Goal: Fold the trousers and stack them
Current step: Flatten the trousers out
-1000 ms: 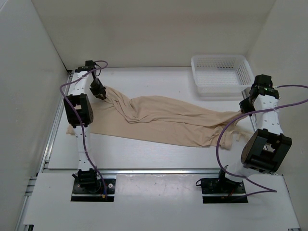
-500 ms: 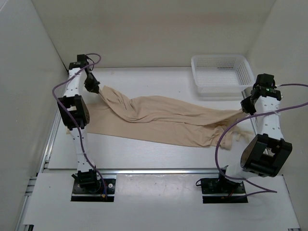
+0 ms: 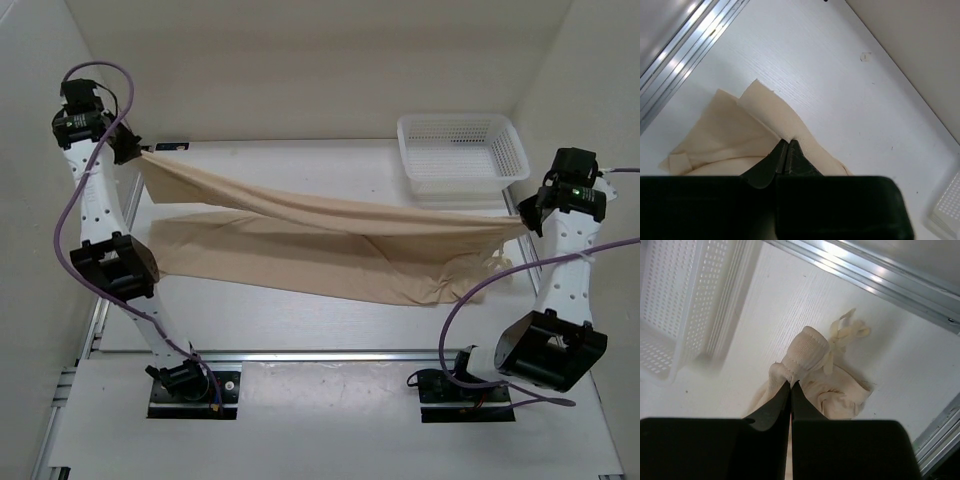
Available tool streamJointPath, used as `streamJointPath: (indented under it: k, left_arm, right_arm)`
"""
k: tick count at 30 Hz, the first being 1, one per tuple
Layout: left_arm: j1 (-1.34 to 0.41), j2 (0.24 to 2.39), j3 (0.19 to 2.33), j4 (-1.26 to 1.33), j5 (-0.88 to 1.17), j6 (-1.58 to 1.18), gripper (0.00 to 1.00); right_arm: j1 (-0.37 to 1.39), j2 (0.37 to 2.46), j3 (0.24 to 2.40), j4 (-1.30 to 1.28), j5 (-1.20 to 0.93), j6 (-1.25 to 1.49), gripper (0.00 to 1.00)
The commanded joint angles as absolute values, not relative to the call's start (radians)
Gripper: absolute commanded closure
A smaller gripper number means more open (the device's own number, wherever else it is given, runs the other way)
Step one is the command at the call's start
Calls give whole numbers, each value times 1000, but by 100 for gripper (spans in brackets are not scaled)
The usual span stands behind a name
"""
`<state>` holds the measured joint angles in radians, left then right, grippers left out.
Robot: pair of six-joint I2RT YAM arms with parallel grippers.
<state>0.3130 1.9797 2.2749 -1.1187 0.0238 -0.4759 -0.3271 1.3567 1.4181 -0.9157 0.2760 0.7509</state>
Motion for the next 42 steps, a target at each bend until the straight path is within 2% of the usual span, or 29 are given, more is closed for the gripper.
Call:
streamJointPath:
  k: [1, 8, 16, 23, 32, 33, 34, 35, 36, 37, 38, 42]
  left_arm:
    - [348, 1875, 2244, -1138, 41, -471, 90]
    - [425, 1752, 2134, -1163, -9, -457, 90]
    - [437, 1732, 2103, -1163, -44, -426, 90]
    - [345, 1876, 2239, -1129, -55, -417, 90]
    - [253, 2296, 2615, -1120, -55, -396, 90]
    - [253, 2331, 2659, -1096, -34, -414, 90]
    - [253, 2392, 2675, -1074, -23, -423, 85]
    - [253, 2419, 2675, -1048, -8, -423, 37]
    - [253, 2443, 2713, -1034, 36, -434, 14]
    - [244, 2465, 2724, -1034, 58, -434, 0]
    - [244, 2476, 2724, -1034, 75, -434, 0]
    - [235, 2390, 2582, -1011, 57, -423, 0]
  right_arm:
    - [-360, 1287, 1465, -939, 334, 736, 100]
    - [-399, 1209, 1485, -982, 442, 718, 100]
    - [-399, 1186, 1463, -973, 471, 709, 100]
    - [-399, 1362, 1526, -916, 471, 699, 100]
    - [-356, 1652, 1741, -873, 489, 710, 100]
    - [-347, 1710, 1762, -873, 489, 701, 96]
    - [-347, 1738, 1785, -873, 489, 701, 90]
    - [-331, 1762, 1825, -885, 489, 701, 73]
    - [-315, 1793, 1839, -885, 489, 701, 65]
    - [-305, 1793, 1848, -900, 489, 701, 58]
    - [-286, 1793, 1838, -900, 500, 701, 47]
    - [-223, 1729, 1735, -888, 500, 724, 43]
